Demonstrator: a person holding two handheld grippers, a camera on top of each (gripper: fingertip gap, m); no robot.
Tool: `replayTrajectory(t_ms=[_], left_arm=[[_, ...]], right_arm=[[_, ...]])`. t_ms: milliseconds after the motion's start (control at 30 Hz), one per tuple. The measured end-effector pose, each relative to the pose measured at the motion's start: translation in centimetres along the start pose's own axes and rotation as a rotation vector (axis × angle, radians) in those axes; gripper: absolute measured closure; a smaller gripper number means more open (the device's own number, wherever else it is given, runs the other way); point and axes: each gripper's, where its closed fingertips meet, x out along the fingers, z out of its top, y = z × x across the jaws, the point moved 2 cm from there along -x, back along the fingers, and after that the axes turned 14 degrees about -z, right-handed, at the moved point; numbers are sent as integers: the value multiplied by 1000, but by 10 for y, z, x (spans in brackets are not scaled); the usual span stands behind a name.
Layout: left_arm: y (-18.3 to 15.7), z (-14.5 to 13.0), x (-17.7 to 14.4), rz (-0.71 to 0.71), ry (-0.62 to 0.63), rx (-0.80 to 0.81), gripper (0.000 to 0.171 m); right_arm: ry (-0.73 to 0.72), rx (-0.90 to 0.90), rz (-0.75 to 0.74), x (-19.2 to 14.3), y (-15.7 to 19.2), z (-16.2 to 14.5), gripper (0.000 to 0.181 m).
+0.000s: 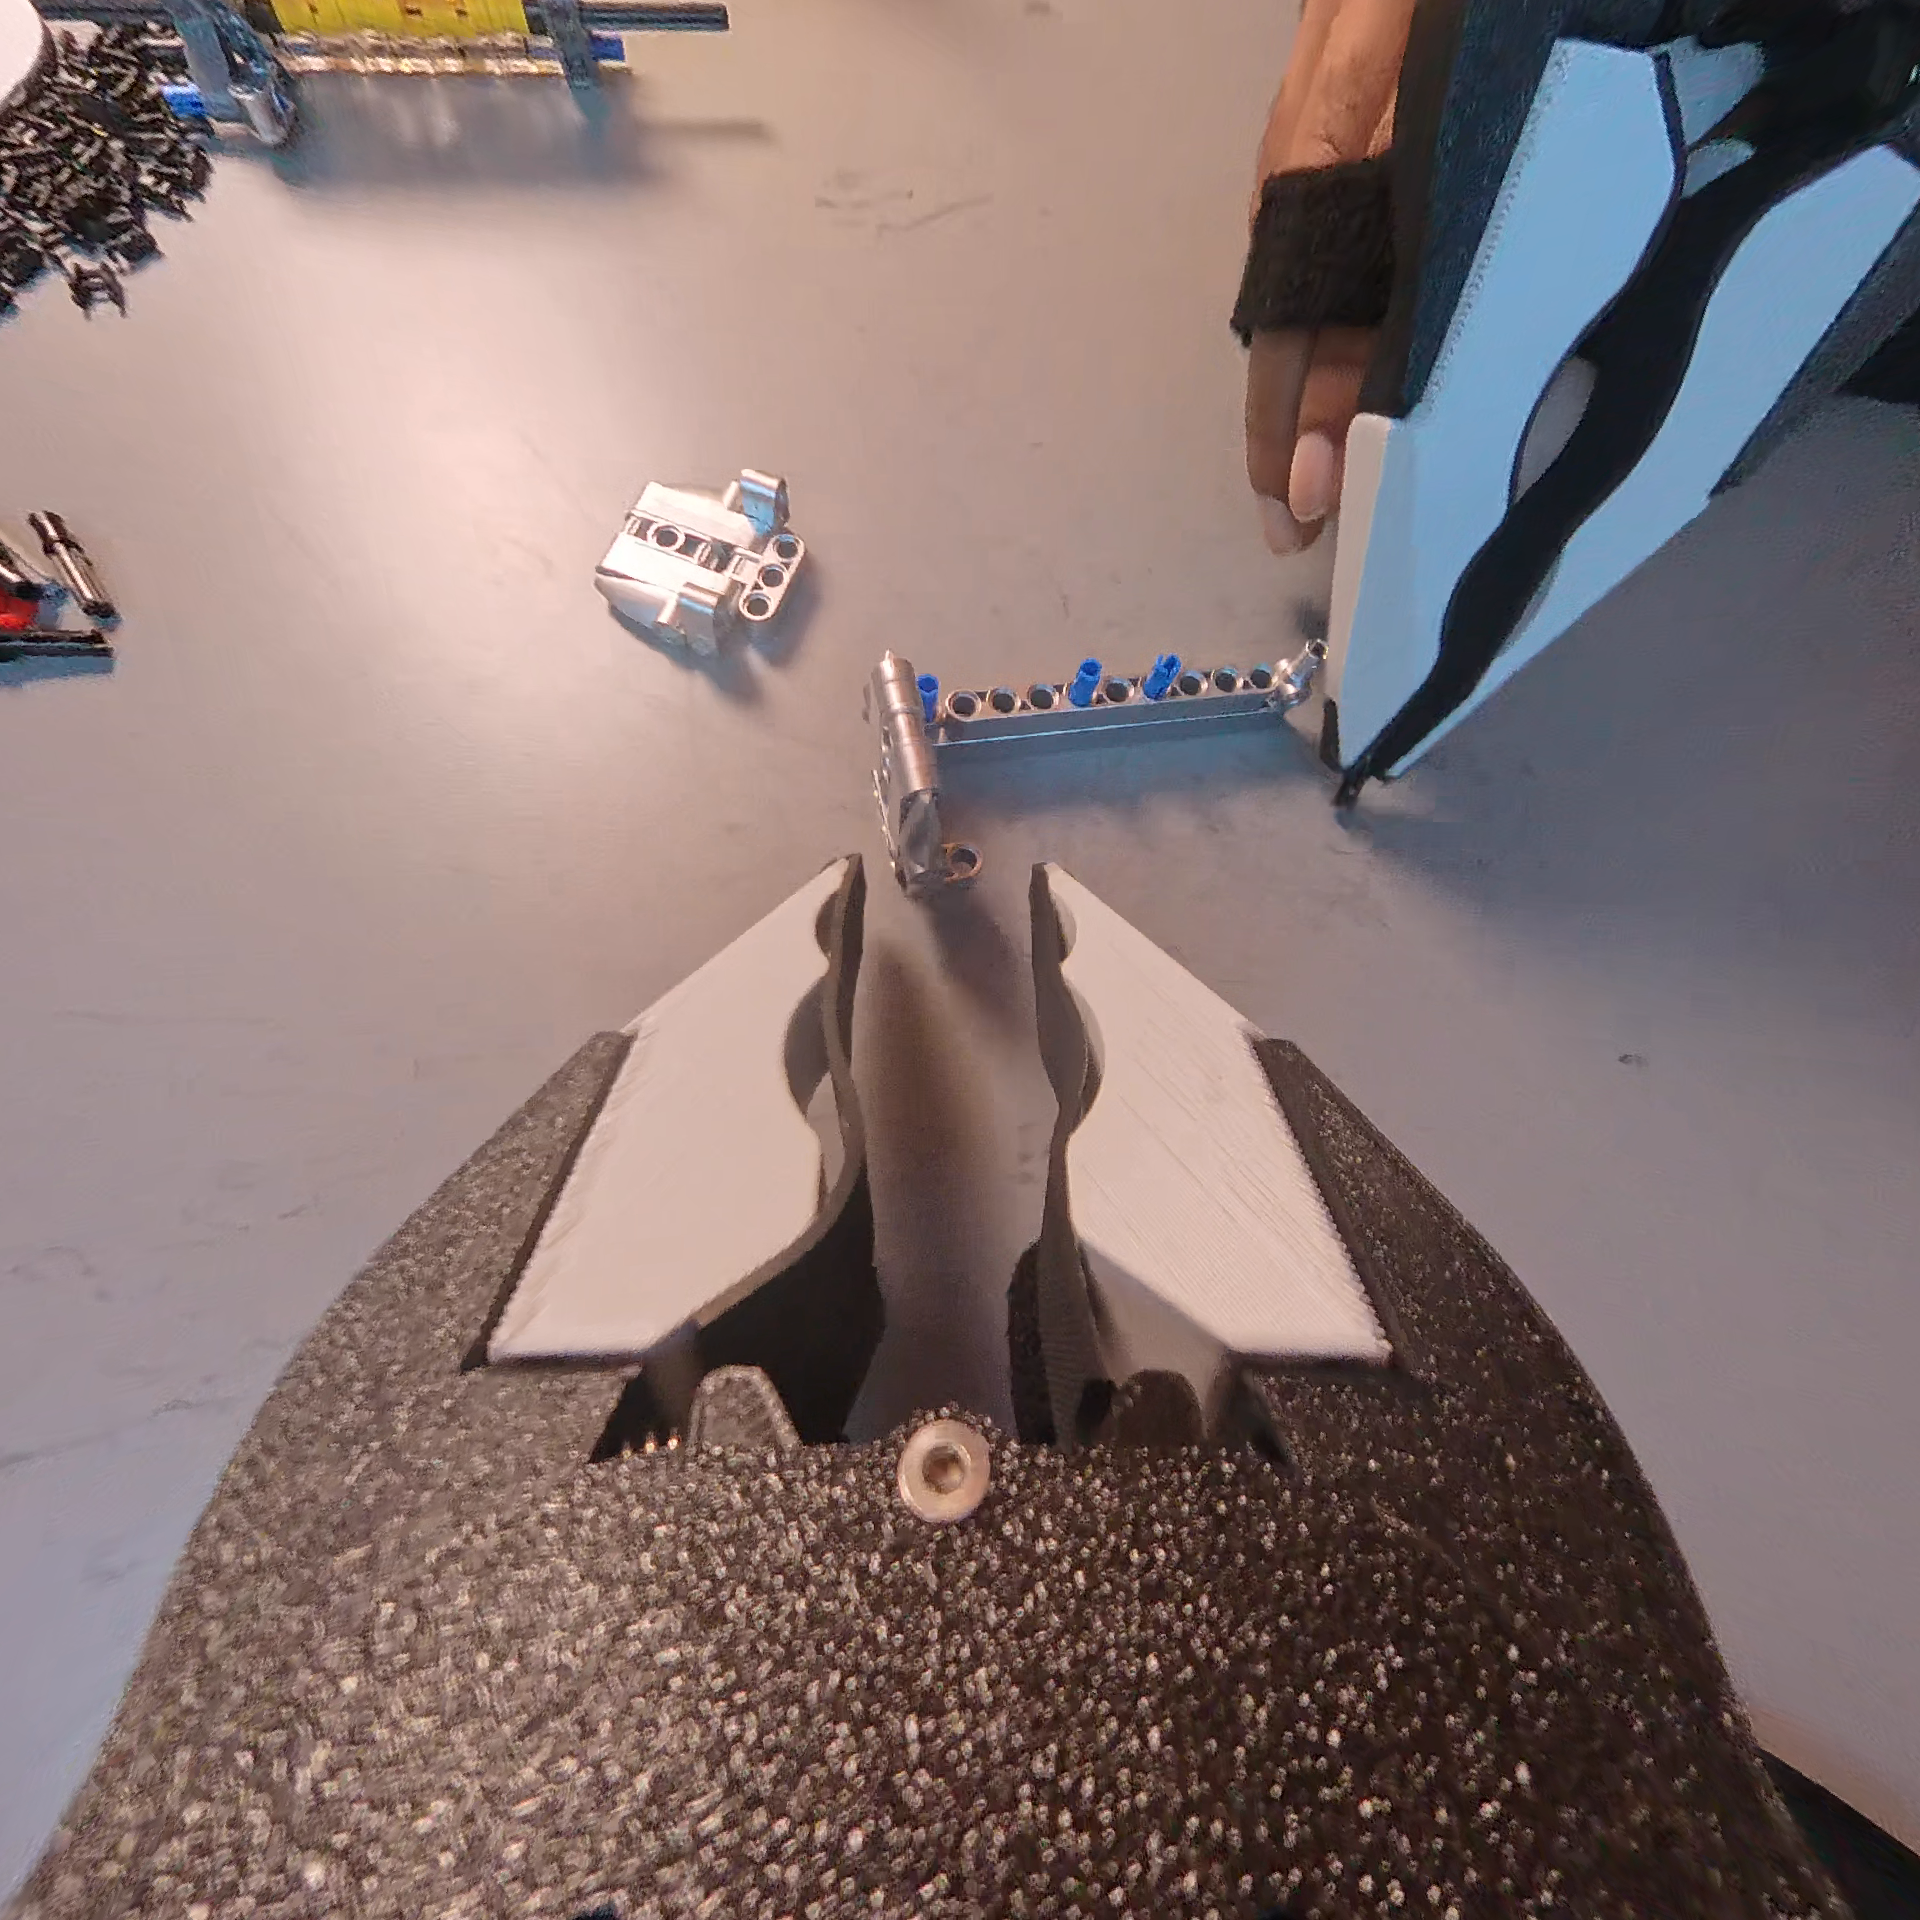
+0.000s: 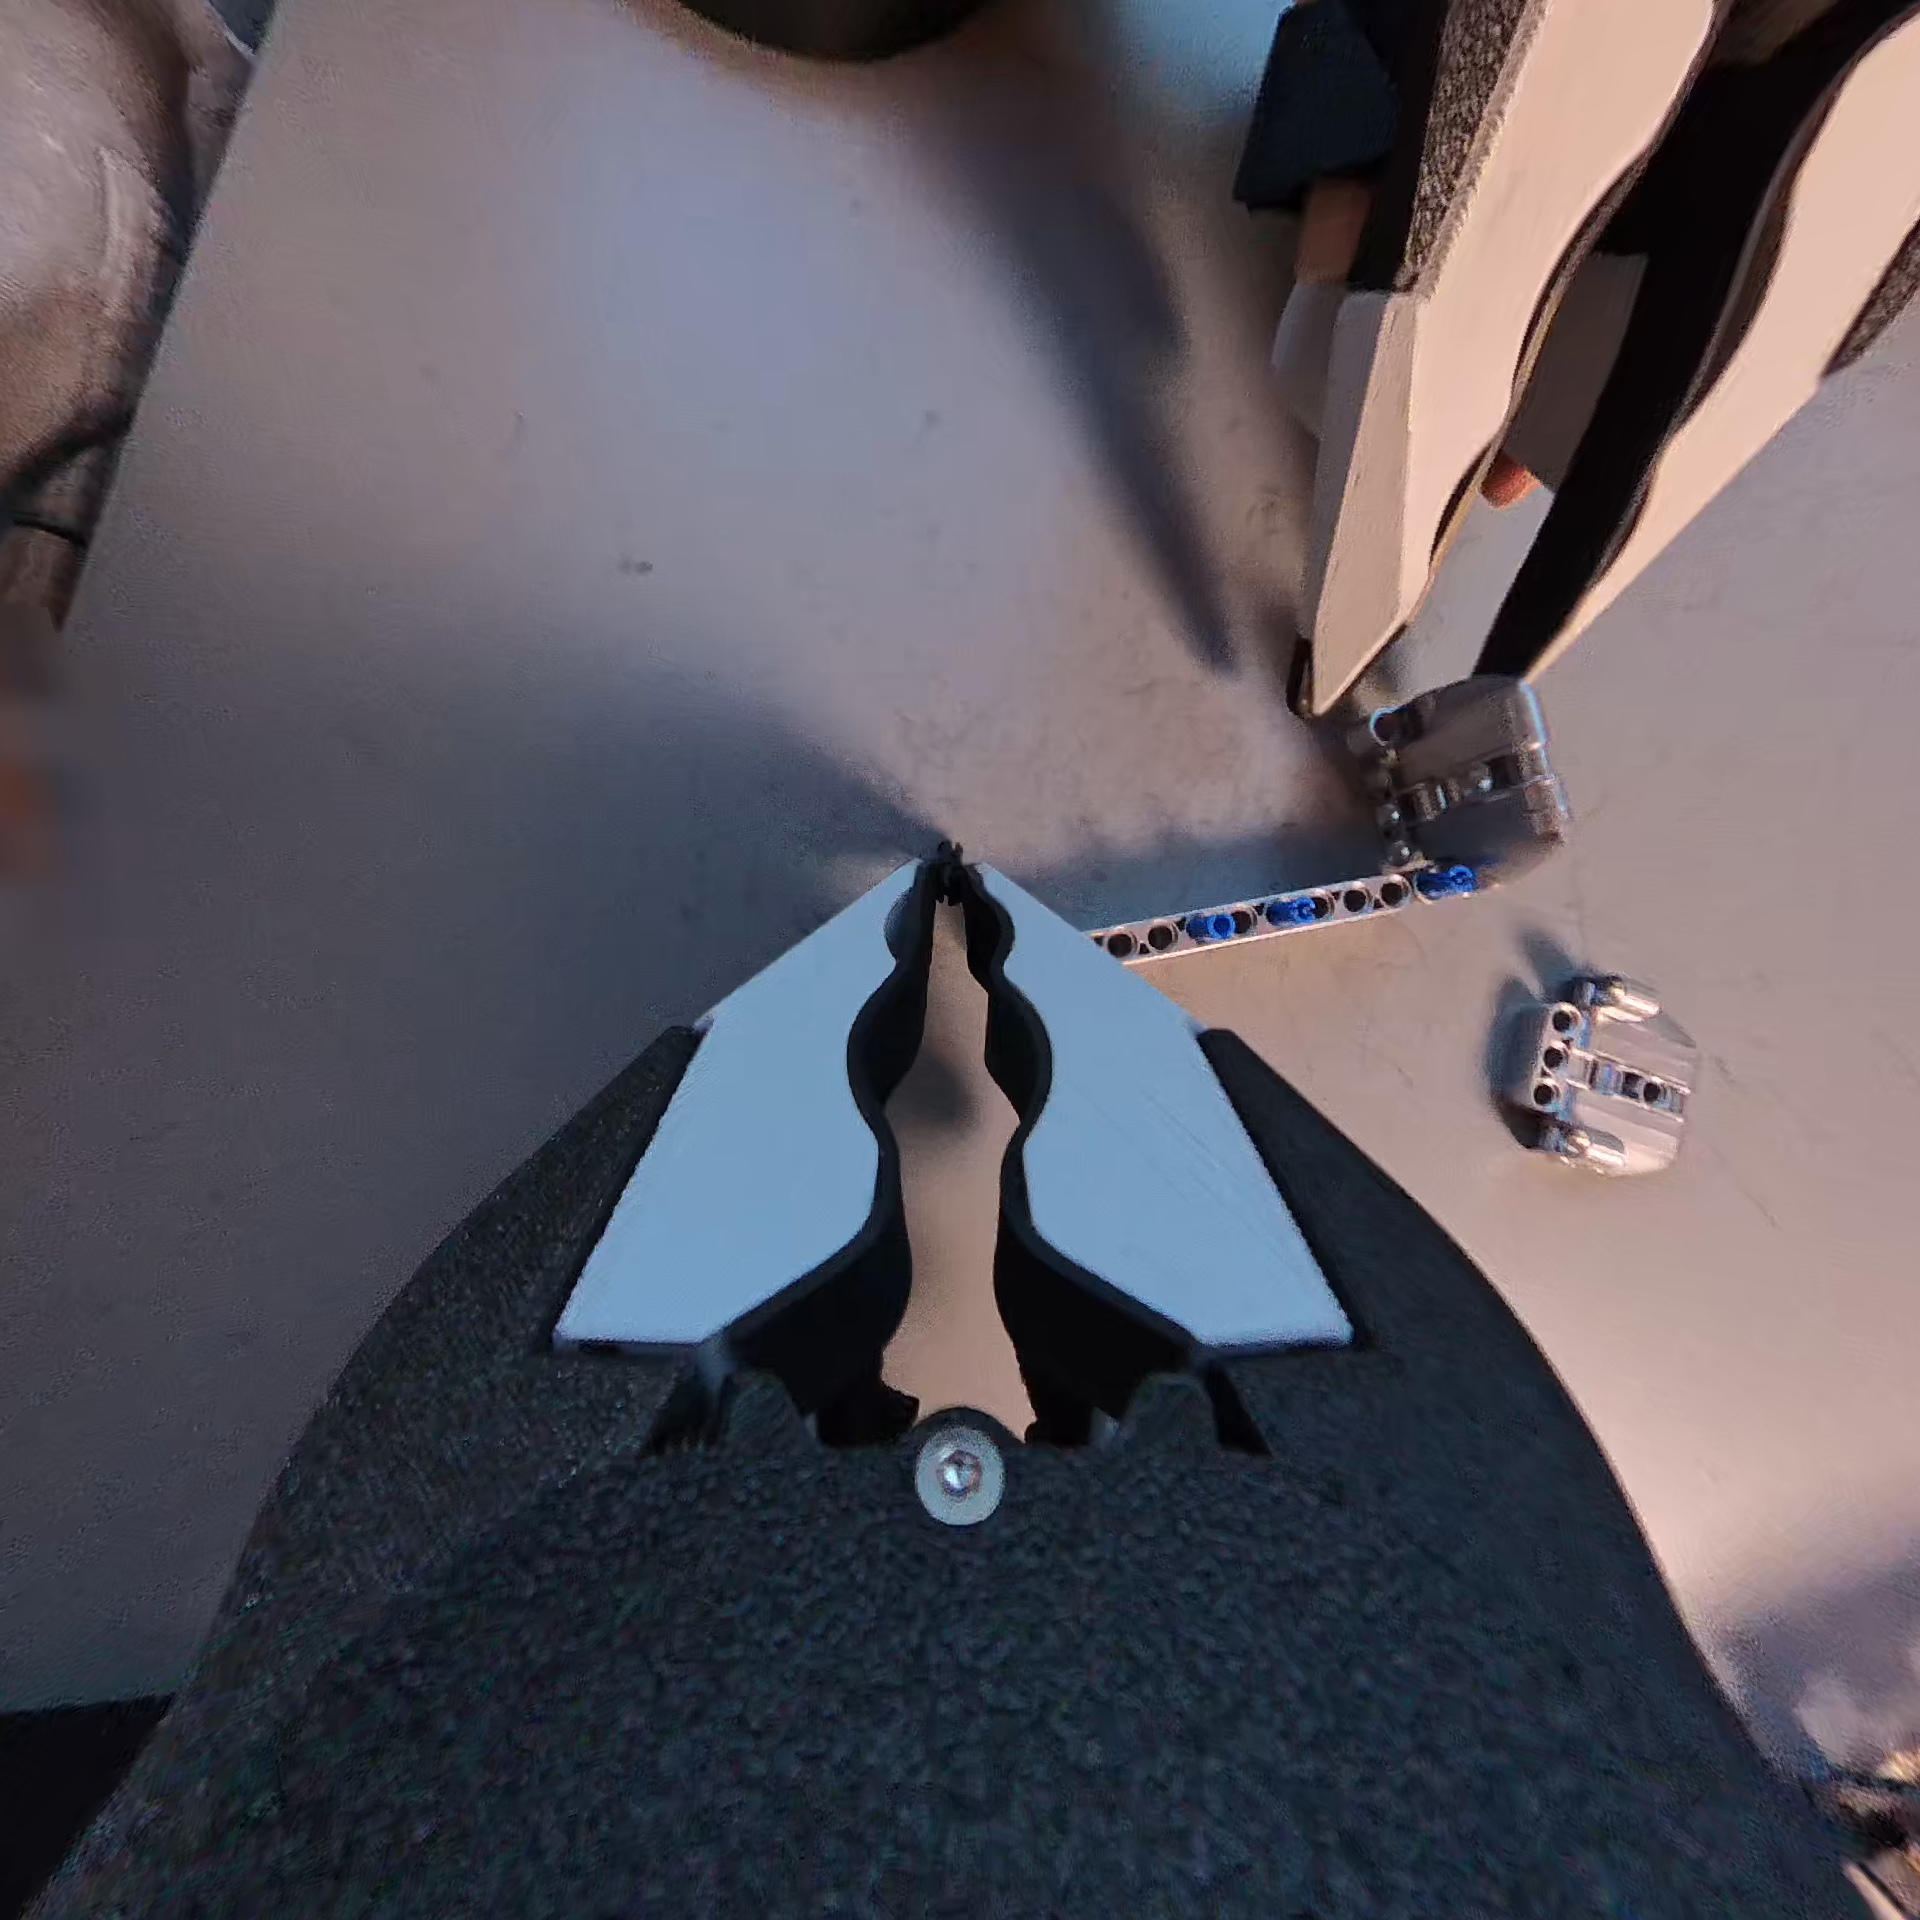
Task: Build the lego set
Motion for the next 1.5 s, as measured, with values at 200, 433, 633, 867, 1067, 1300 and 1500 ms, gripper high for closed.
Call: replayTrajectory(t_ms=[200, 433, 633, 867, 1067, 1300, 1500], left_arm=[[-14, 1, 4, -79, 6, 21, 145], [-41, -2, 14, -217, 50, 74, 145], [-24, 6, 6, -124, -23, 69, 139], [-20, 15, 19, -62, -49, 89, 120], [-19, 18, 32, -13, -33, 97, 116], [-19, 16, 39, 18, 7, 127, 132], [-22, 16, 40, 3, 13, 136, 132]], right_arm=[[89, 19, -52, -6, -15, -20, 178], [159, 116, -175, -20, -50, -55, 178], [52, 160, -149, -29, -50, -42, 178], [6, 146, -113, -21, -42, -29, 178], [-18, 154, -118, -17, -43, -23, 178], [-36, 158, -116, -15, -43, -19, 178], [-43, 151, -112, -14, -42, -18, 178]])
